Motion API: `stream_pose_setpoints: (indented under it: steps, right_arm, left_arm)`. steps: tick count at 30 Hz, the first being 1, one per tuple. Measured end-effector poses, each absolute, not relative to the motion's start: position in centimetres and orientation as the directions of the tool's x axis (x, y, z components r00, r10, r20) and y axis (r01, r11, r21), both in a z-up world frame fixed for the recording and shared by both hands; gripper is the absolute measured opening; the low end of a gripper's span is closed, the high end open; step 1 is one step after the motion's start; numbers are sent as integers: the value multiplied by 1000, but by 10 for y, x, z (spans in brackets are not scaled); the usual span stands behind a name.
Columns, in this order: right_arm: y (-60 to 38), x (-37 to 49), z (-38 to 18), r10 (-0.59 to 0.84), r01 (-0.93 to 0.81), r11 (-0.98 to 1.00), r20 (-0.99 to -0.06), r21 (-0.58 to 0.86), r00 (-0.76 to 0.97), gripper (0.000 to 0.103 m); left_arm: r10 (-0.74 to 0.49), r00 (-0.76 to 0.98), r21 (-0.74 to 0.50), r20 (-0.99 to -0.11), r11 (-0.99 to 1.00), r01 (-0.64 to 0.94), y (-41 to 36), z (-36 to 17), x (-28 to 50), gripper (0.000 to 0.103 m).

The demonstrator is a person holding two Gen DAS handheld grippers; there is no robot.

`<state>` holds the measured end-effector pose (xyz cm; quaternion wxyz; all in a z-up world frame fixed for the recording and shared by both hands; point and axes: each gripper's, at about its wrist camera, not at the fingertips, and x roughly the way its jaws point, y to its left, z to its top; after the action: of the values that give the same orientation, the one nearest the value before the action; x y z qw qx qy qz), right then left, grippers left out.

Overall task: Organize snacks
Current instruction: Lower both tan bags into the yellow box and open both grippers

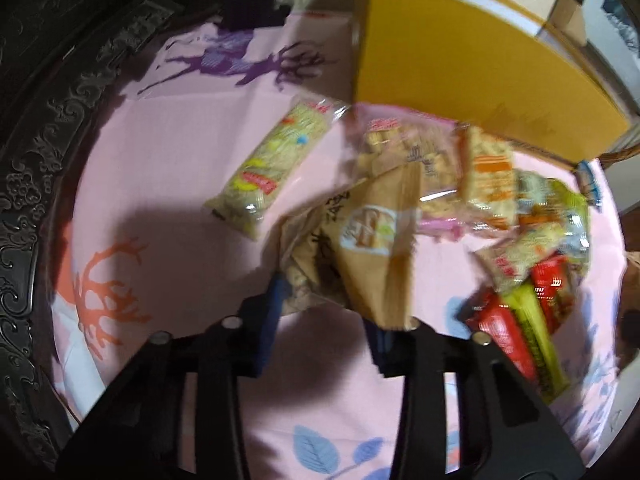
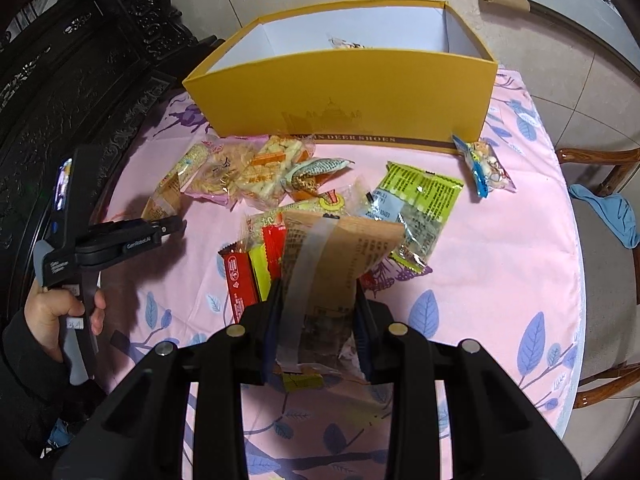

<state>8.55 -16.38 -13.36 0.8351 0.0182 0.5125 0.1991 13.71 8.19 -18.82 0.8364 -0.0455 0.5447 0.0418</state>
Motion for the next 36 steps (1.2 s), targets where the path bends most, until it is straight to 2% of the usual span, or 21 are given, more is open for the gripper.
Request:
stream_pose_setpoints:
  steps: [6, 16, 25, 36]
  right_arm:
    - [-165, 90, -132, 343, -300, 926, -843, 230, 414, 32]
    - [-162, 95, -114, 351, -308, 925, -816, 224, 459, 32]
    - [-163, 126, -77, 353, -302, 929, -765, 215, 539, 32]
    - [-158, 208, -37, 337, -292, 936, -728, 194, 597, 32]
  left_arm:
    - [-48, 424, -83, -904, 994, -65, 59, -174, 132, 27]
    - [-181, 474, -181, -862, 982, 47, 6, -125, 123, 26]
    - [-199, 531, -177, -824, 980, 92, -21, -82, 146, 26]
    - [-141, 589, -139, -796, 989, 50, -15, -35, 237, 26]
